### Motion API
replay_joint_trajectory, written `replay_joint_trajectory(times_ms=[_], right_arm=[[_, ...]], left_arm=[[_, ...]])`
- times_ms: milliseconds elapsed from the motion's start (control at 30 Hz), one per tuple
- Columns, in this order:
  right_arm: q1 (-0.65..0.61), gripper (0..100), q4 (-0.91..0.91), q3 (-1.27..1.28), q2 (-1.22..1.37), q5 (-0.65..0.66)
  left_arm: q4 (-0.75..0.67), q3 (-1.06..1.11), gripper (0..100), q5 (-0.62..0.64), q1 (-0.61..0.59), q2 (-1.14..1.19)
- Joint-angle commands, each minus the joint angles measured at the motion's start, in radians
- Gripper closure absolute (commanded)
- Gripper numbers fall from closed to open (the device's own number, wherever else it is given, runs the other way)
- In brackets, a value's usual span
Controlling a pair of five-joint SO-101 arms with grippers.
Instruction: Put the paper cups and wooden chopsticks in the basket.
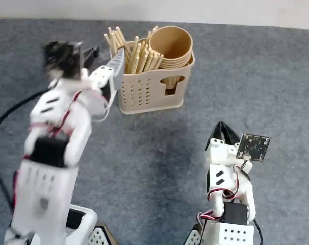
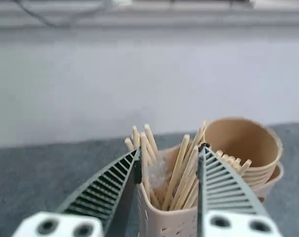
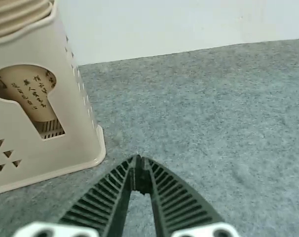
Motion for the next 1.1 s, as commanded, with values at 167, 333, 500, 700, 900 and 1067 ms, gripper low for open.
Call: replay_joint_trajectory(times_ms=[167, 333, 500, 700, 900, 1067], right_arm=[[-0.012, 99.2, -0.024, 0.033, -0.012, 0.012], [-0.012, 99.2, -0.022, 0.035, -0.012, 0.012], [-0.012, 99.2, -0.021, 0.035, -0.012, 0.012], [-0.012, 99.2, -0.021, 0.035, -0.012, 0.012], [-0.012, 99.2, -0.021, 0.035, -0.012, 0.012], [-0.012, 99.2, -0.021, 0.035, -0.012, 0.012]], left_arm=[[0.021, 0.156, 92, 0.008, 0.007, -0.308], [0.018, 0.286, 99, 0.006, 0.007, -0.430], [0.018, 0.430, 99, 0.006, 0.005, -0.570], [0.017, 0.601, 99, 0.006, 0.005, -0.760], [0.017, 0.736, 99, -0.081, -0.005, -0.934], [0.017, 0.799, 99, -0.109, -0.027, -0.954]])
